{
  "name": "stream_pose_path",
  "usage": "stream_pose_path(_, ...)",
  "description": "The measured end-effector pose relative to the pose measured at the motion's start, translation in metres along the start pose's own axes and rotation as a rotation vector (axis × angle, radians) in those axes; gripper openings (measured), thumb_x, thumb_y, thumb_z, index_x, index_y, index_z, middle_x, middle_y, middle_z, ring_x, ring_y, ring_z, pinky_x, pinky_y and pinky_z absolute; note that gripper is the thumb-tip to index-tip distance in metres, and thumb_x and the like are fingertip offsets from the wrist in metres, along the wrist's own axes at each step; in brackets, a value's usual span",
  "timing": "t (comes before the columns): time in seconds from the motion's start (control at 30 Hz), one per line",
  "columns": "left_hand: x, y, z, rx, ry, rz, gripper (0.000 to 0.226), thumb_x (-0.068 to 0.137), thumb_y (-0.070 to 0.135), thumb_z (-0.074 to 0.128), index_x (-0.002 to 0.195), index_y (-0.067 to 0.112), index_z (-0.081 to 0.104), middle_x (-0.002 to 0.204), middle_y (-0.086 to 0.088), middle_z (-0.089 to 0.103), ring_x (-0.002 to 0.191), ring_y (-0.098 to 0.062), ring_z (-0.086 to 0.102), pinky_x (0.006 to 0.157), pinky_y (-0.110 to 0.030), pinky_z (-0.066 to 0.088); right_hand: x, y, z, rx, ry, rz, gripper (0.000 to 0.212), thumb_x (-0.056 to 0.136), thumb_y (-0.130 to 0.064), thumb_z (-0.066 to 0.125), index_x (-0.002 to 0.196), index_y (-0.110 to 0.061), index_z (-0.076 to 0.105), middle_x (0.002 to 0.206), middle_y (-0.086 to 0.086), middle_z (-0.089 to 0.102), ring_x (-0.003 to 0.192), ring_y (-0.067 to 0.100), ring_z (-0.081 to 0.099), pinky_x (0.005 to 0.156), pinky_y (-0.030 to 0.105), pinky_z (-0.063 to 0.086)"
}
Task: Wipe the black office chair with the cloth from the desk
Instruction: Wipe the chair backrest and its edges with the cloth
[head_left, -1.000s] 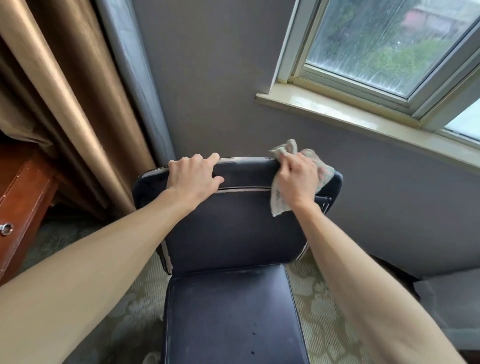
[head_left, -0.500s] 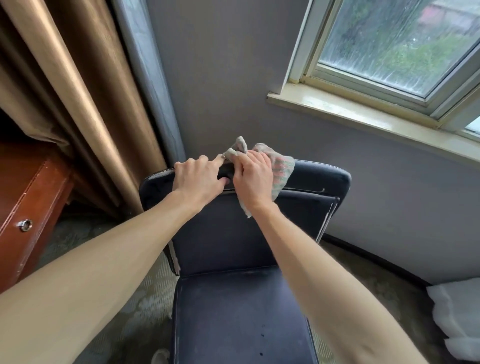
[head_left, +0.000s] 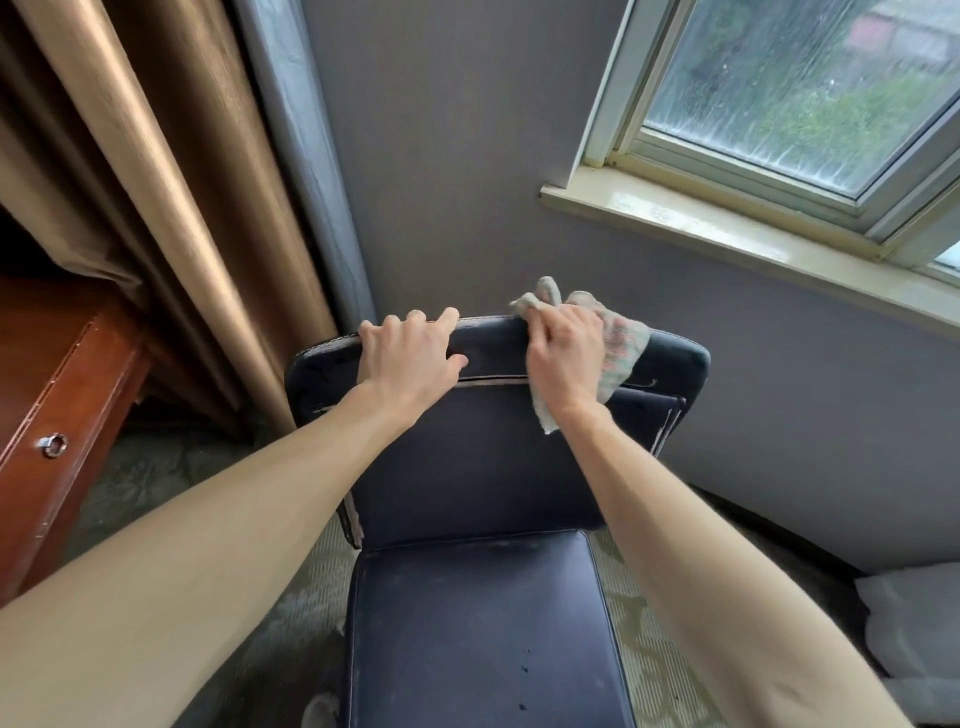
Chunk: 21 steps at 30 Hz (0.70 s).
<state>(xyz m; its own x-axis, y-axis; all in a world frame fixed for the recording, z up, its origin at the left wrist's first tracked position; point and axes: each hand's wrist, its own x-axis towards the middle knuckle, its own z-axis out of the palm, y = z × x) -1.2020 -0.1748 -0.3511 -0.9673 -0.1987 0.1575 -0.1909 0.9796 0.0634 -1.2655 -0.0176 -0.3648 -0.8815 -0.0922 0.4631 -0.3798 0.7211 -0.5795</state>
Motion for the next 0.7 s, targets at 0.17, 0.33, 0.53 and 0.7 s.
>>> stream_pose_path(0.17,0.000,-0.004,-0.001,-0.019,-0.008,-0.008,0.042,0.091,0.044,0.051,0.131,0.029,0.051,0.105,-0.008,0.063,0.097,-0.035,0.061,0.080,-0.043,0.043,-0.015,-0.052,0.034,0.084,-0.046,-0.053,0.019,0.088,-0.013,0.057,0.081,-0.011,0.075,0.071,0.003,0.066,0.084,0.027,0.059,0.090,0.030,0.033)
stream_pose_path(0.33,0.000,-0.002,-0.002,-0.004,-0.004,0.014,0.042,0.089,0.054,0.055,0.120,0.027,0.052,0.097,-0.007,0.063,0.093,-0.034,0.062,0.070,-0.038,0.034,-0.003,-0.020,0.011,0.013,-0.026,0.019,0.023,0.093,-0.022,0.055,0.089,-0.017,0.077,0.084,0.002,0.070,0.093,0.022,0.058,0.092,0.030,0.033)
stream_pose_path(0.53,0.000,0.000,-0.002,-0.017,0.008,0.008,0.039,0.089,0.053,0.056,0.116,0.025,0.052,0.091,-0.006,0.061,0.088,-0.033,0.062,0.069,-0.037,0.034,0.018,0.056,-0.043,-0.010,0.054,0.257,0.031,0.095,-0.024,0.051,0.076,-0.013,0.073,0.086,0.006,0.069,0.096,0.026,0.058,0.091,0.034,0.036)
stream_pose_path(0.7,0.000,-0.002,-0.001,-0.026,-0.002,-0.005,0.039,0.089,0.052,0.057,0.117,0.024,0.052,0.093,-0.005,0.062,0.090,-0.033,0.061,0.075,-0.040,0.040,0.012,0.030,-0.020,0.020,0.054,0.232,0.025,0.094,-0.018,0.051,0.093,-0.015,0.076,0.093,0.008,0.072,0.102,0.029,0.056,0.100,0.039,0.034)
